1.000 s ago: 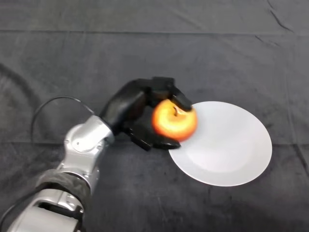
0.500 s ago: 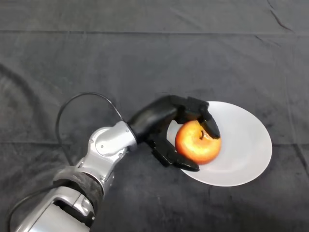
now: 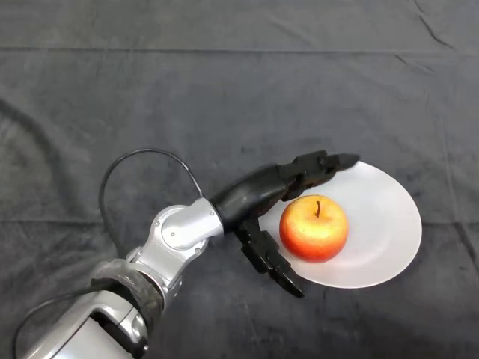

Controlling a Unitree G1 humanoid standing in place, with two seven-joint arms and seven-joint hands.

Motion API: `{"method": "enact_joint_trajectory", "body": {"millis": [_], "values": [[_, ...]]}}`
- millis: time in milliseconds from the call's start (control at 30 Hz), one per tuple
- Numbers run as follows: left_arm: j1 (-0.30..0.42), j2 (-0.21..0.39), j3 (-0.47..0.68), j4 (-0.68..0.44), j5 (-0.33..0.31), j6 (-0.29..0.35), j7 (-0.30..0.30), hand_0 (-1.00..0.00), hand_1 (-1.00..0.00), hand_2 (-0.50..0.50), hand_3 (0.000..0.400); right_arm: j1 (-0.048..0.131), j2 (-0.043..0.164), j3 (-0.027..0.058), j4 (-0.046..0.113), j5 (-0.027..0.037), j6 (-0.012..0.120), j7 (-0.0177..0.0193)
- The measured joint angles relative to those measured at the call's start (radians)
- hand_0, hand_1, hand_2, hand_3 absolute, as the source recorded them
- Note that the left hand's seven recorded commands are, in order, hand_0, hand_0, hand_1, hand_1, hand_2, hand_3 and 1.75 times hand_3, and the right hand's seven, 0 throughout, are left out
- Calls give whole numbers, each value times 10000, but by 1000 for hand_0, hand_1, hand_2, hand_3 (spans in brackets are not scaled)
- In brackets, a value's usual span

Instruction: Move the apple to the plate

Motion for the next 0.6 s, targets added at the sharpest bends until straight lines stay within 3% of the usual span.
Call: {"method": "enact_joint_trajectory", "body": {"millis": [167, 600], "values": [[203, 640, 157, -39, -193, -626, -261, 0, 0, 0, 0, 6, -29, -34, 0, 0, -19, 2], [1114, 1684, 1450, -27, -852, -803, -594, 0, 0, 0, 0, 0, -23, -27, 0, 0, -16, 4]]}}
